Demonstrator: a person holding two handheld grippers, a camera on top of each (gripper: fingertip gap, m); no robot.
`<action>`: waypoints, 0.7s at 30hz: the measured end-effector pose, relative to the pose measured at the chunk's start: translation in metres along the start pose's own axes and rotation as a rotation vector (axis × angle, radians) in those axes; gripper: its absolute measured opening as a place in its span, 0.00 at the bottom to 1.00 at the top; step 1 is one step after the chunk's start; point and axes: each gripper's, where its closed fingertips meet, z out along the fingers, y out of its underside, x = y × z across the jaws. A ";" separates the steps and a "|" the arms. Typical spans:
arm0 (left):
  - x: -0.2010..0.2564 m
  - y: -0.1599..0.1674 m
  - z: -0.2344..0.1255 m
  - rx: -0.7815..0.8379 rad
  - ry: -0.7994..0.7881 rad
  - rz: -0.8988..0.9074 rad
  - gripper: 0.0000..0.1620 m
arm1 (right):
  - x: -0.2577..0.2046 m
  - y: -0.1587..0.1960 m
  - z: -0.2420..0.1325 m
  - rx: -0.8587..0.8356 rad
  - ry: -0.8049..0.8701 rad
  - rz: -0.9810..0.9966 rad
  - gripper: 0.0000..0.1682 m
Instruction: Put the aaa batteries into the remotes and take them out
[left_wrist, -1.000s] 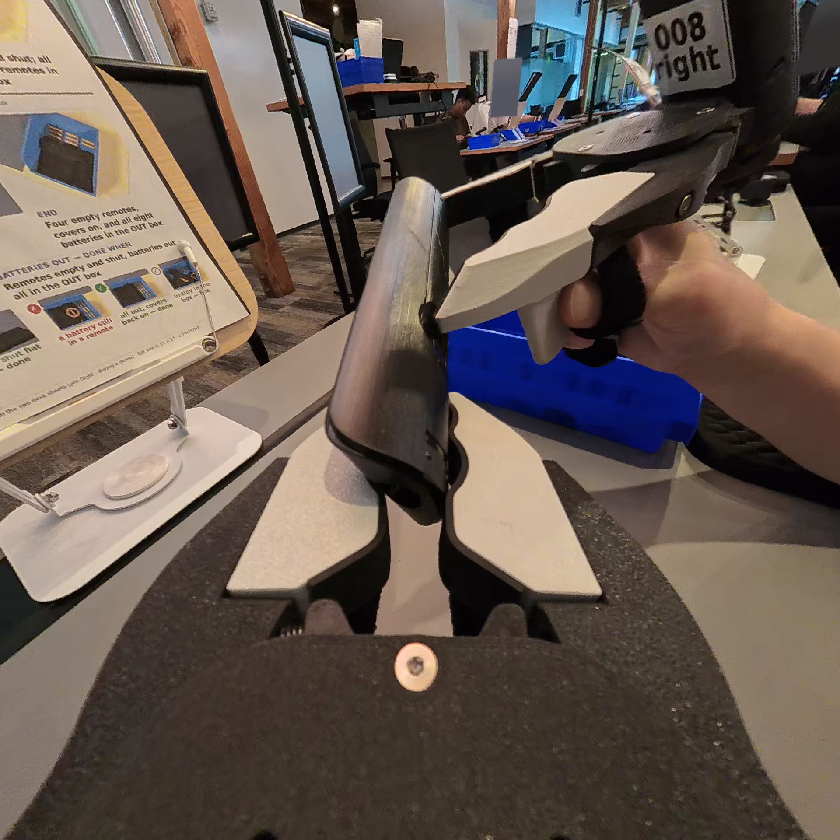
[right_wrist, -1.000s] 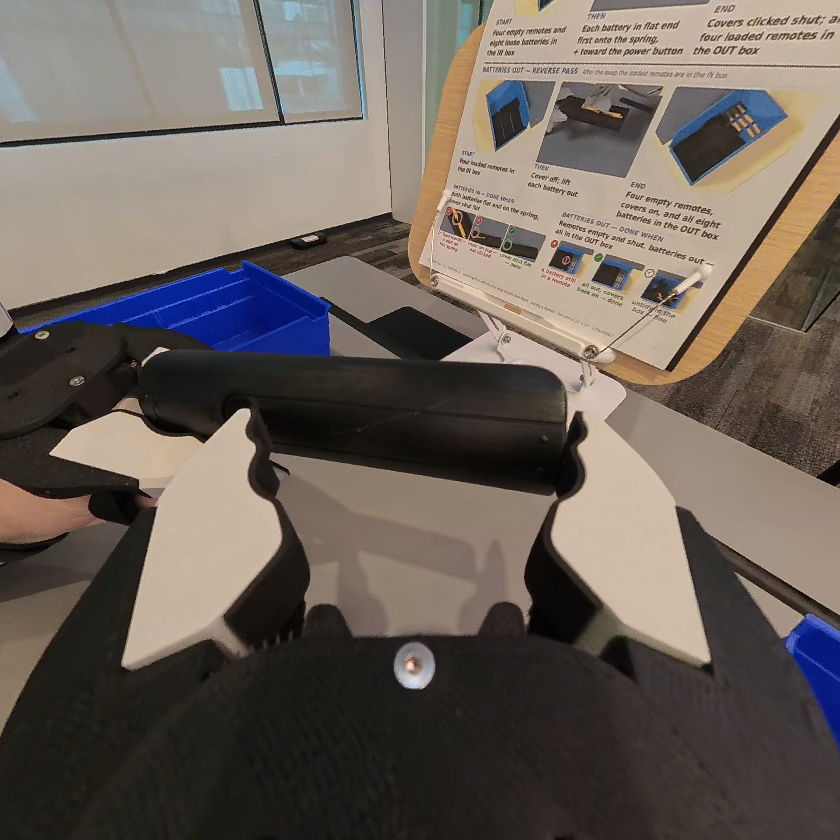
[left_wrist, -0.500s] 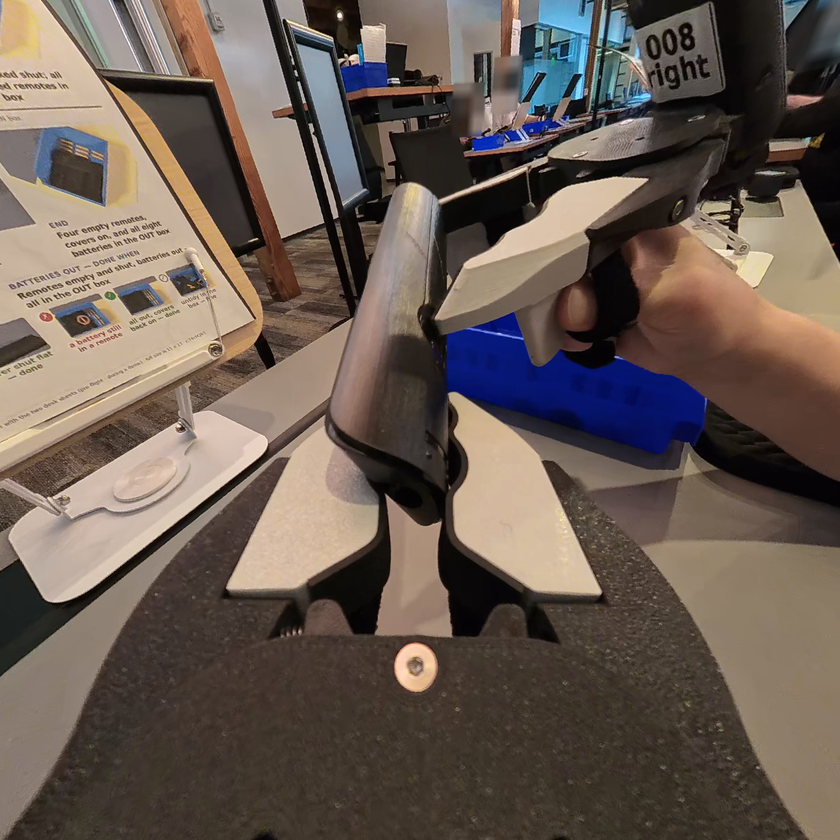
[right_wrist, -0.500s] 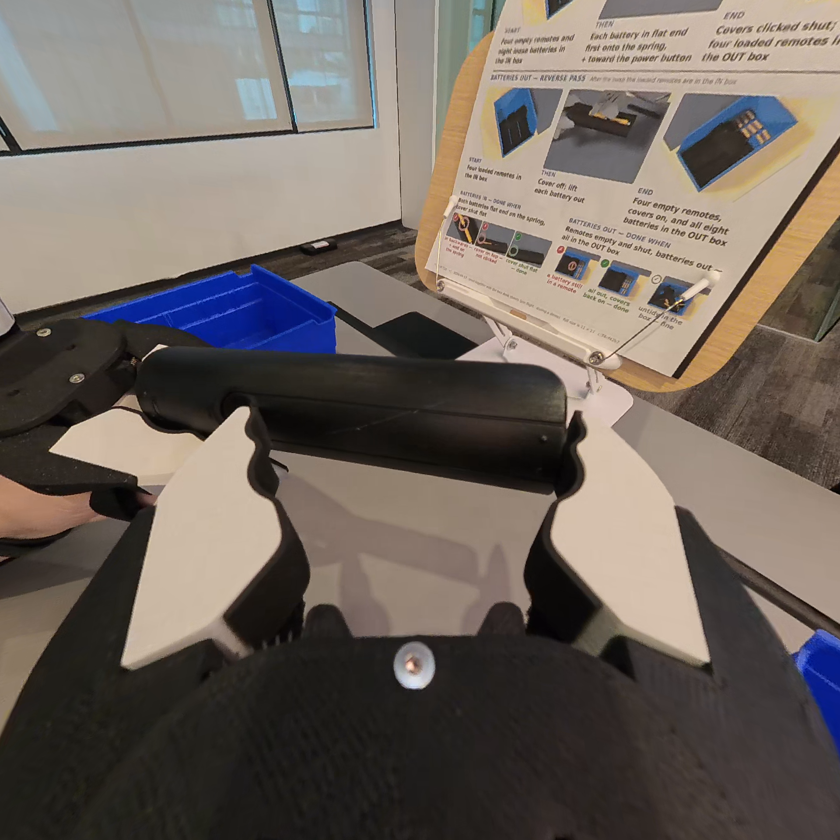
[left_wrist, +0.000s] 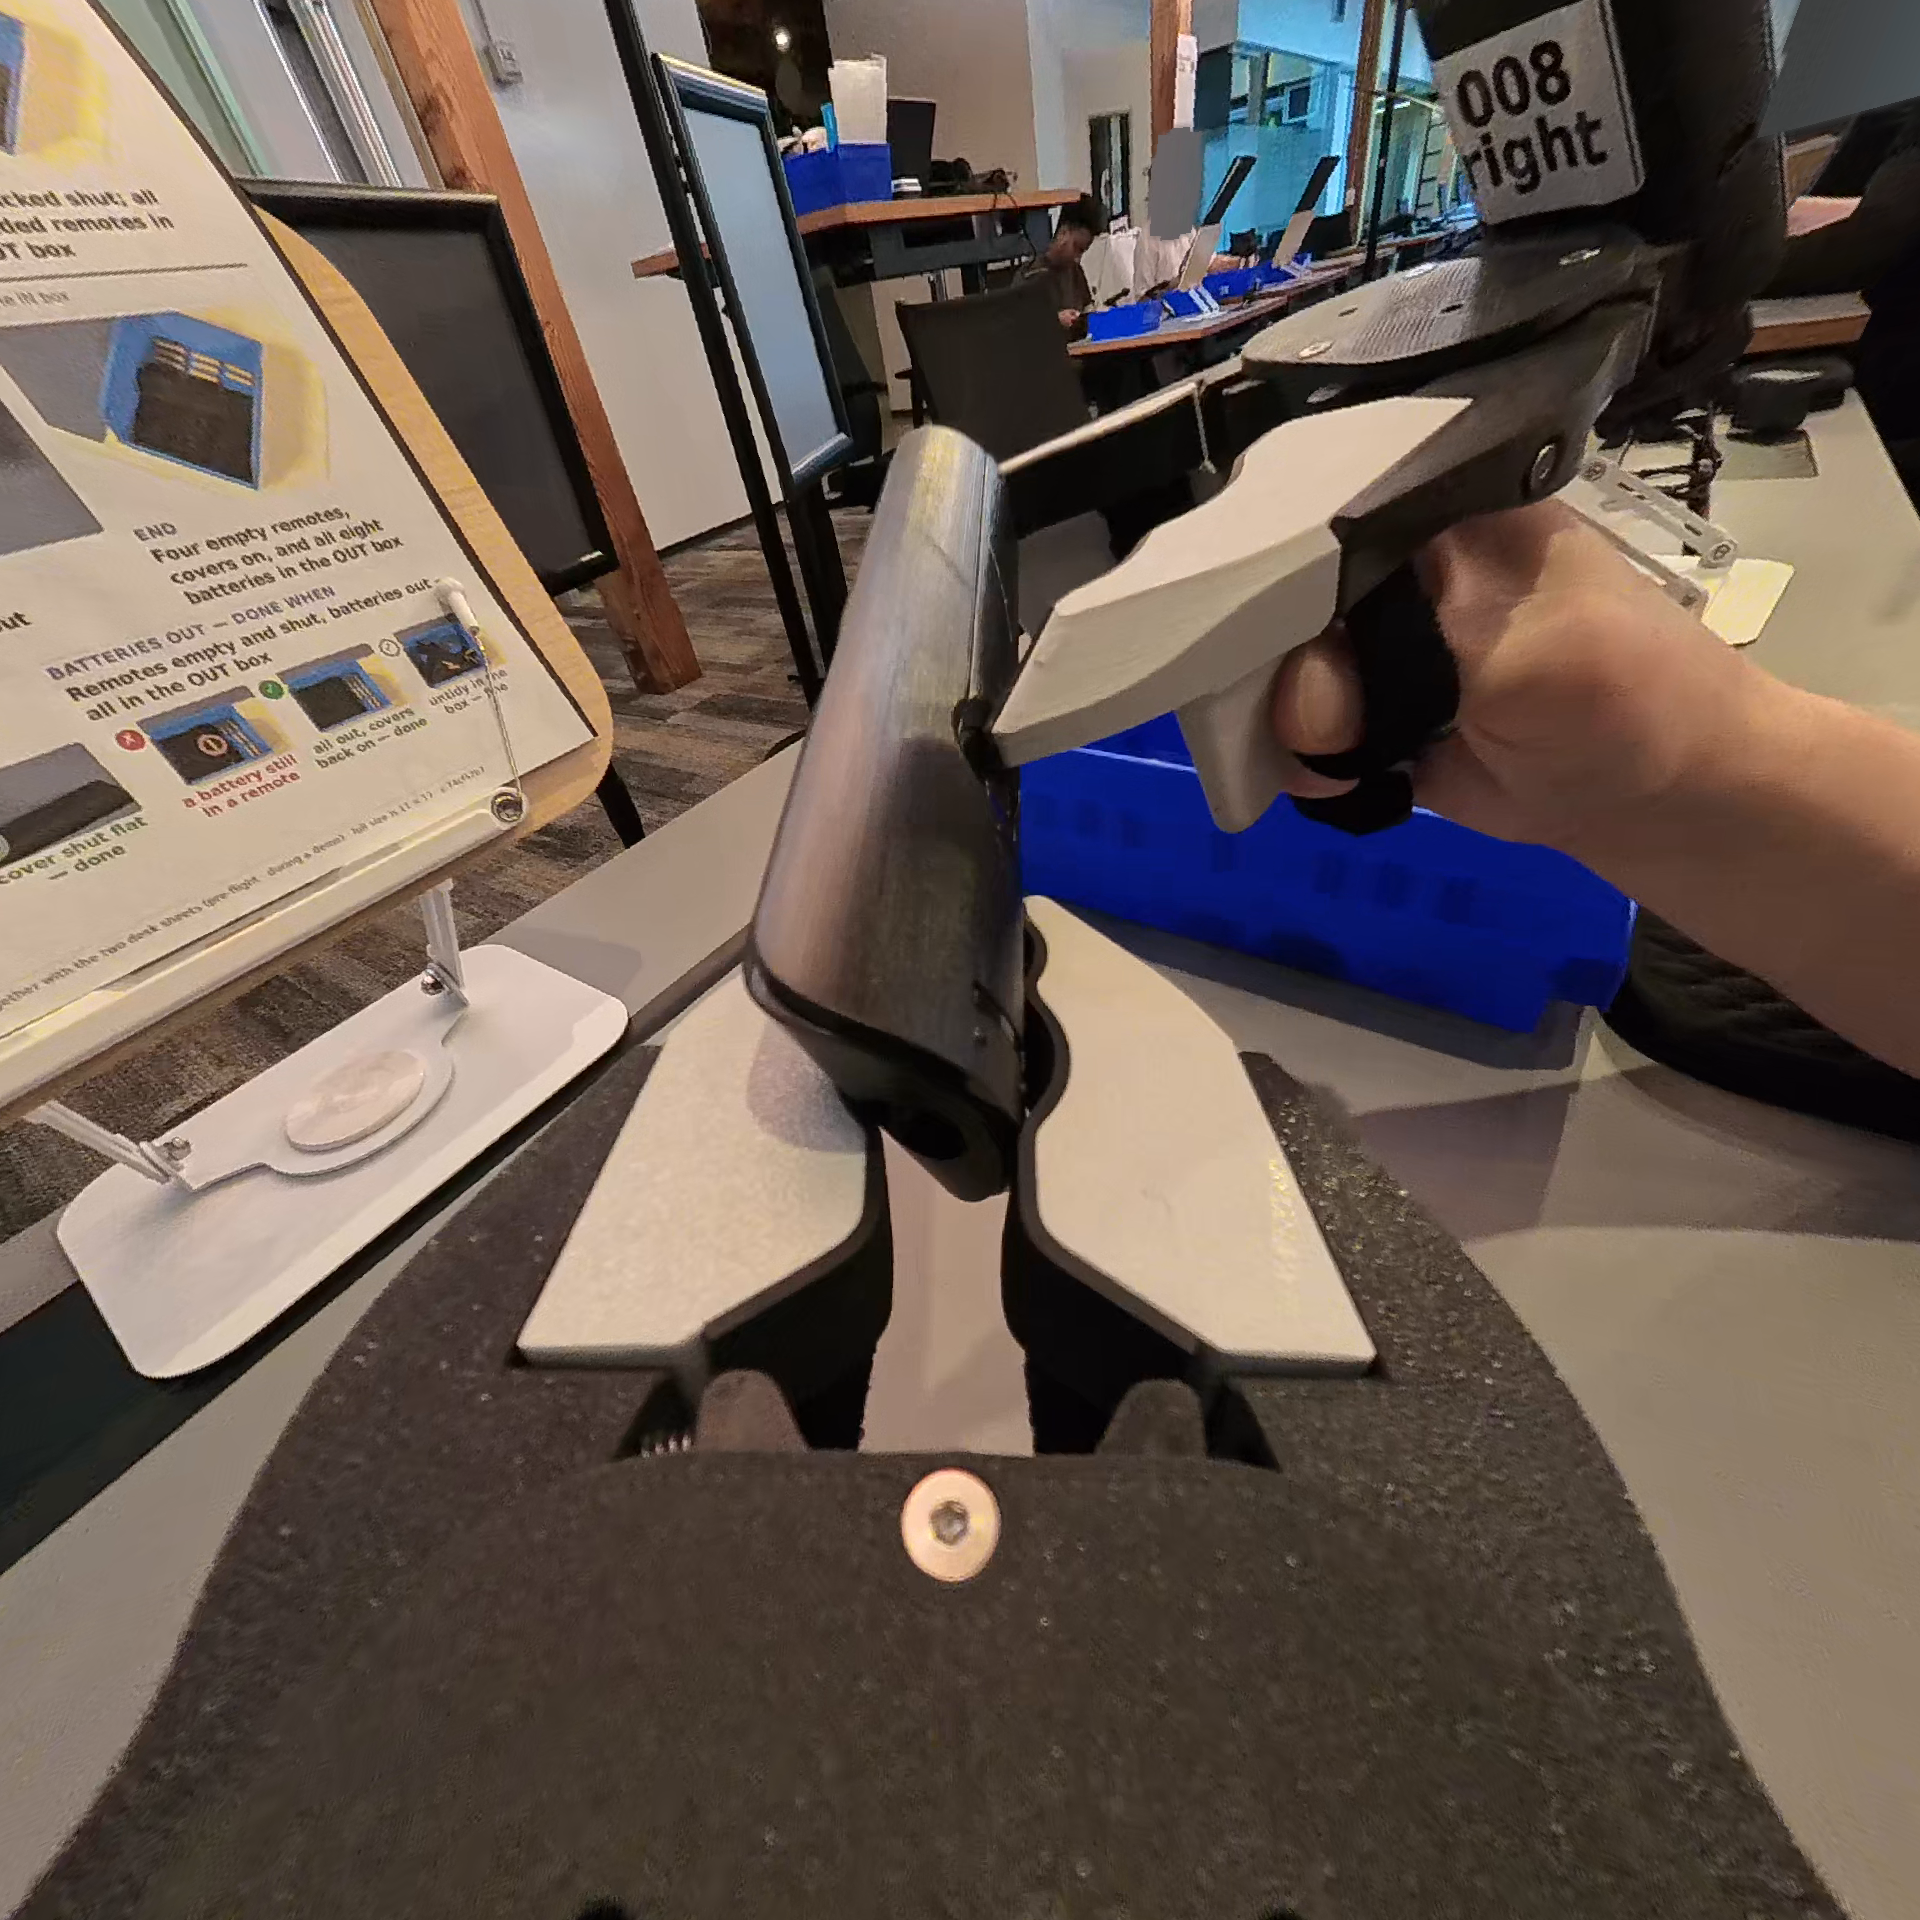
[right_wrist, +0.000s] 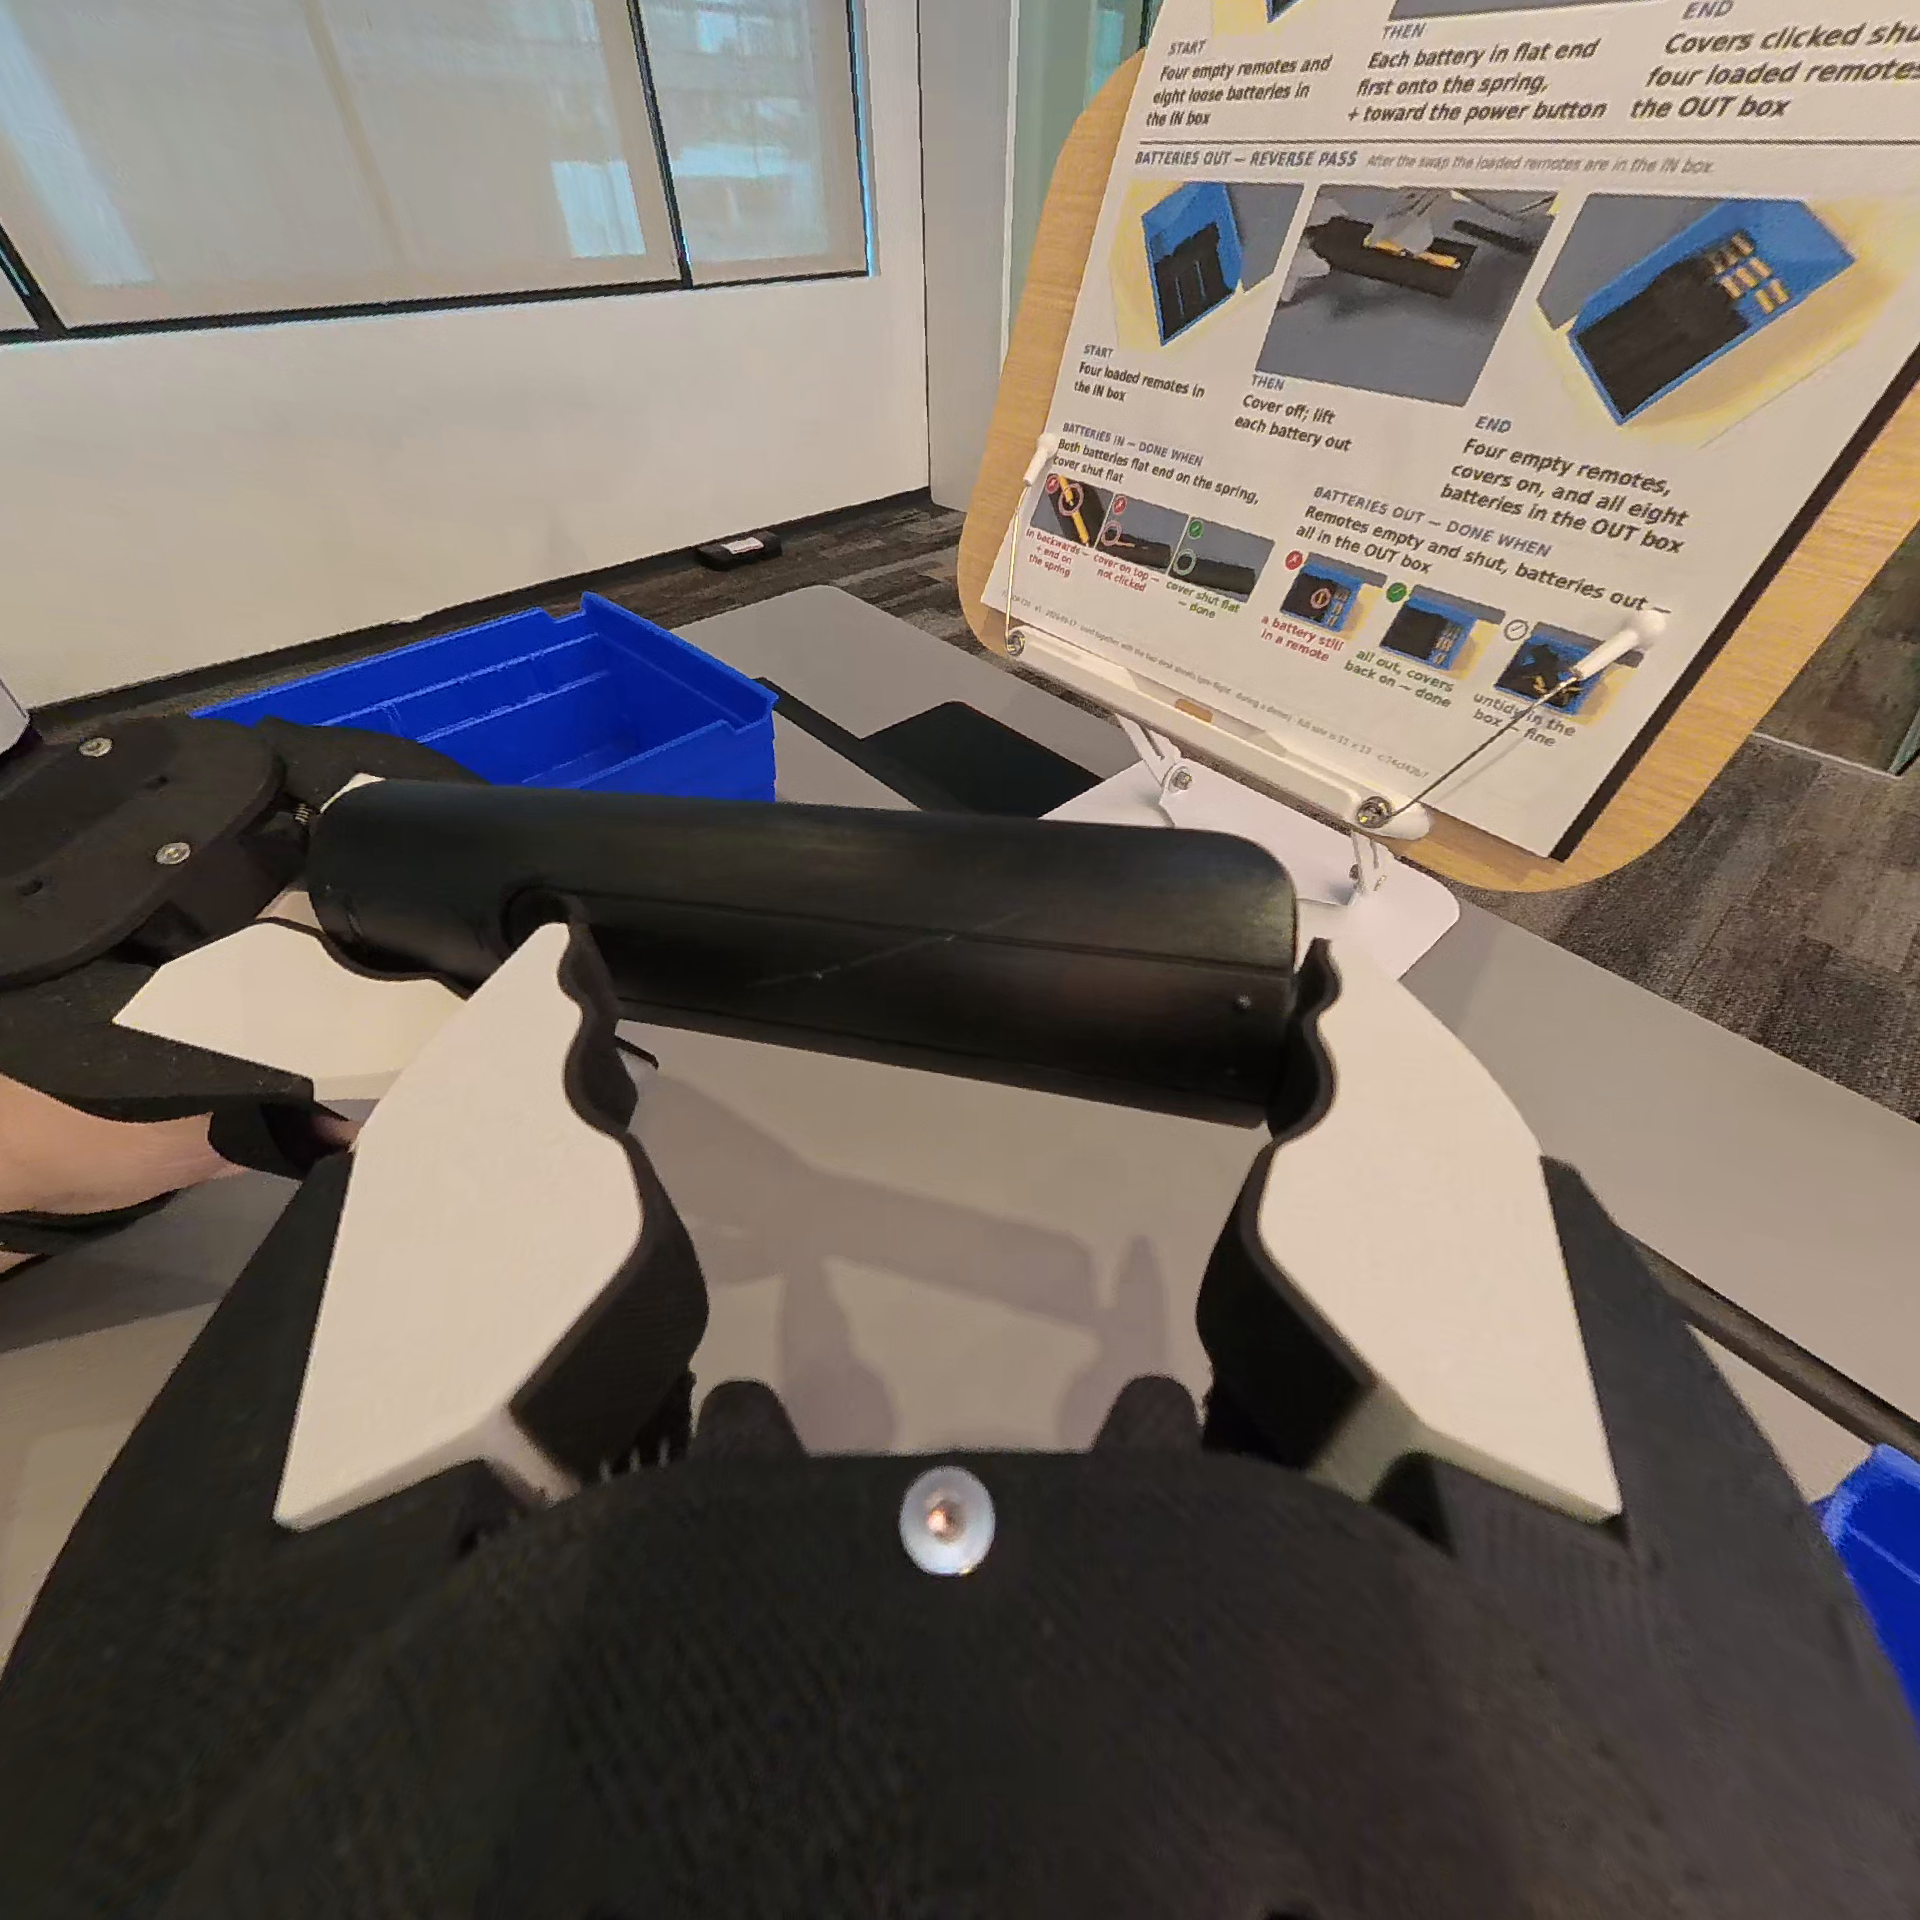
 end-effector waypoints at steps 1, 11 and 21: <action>0.000 0.000 0.000 -0.002 -0.002 0.002 0.13 | 0.000 0.000 0.000 0.000 -0.002 0.003 0.74; -0.001 -0.001 0.000 -0.001 -0.001 0.006 0.13 | 0.000 -0.001 -0.001 -0.005 0.000 -0.012 0.73; 0.020 -0.012 0.006 -0.026 -0.078 0.269 0.13 | 0.038 -0.030 -0.041 0.174 0.096 -0.105 0.02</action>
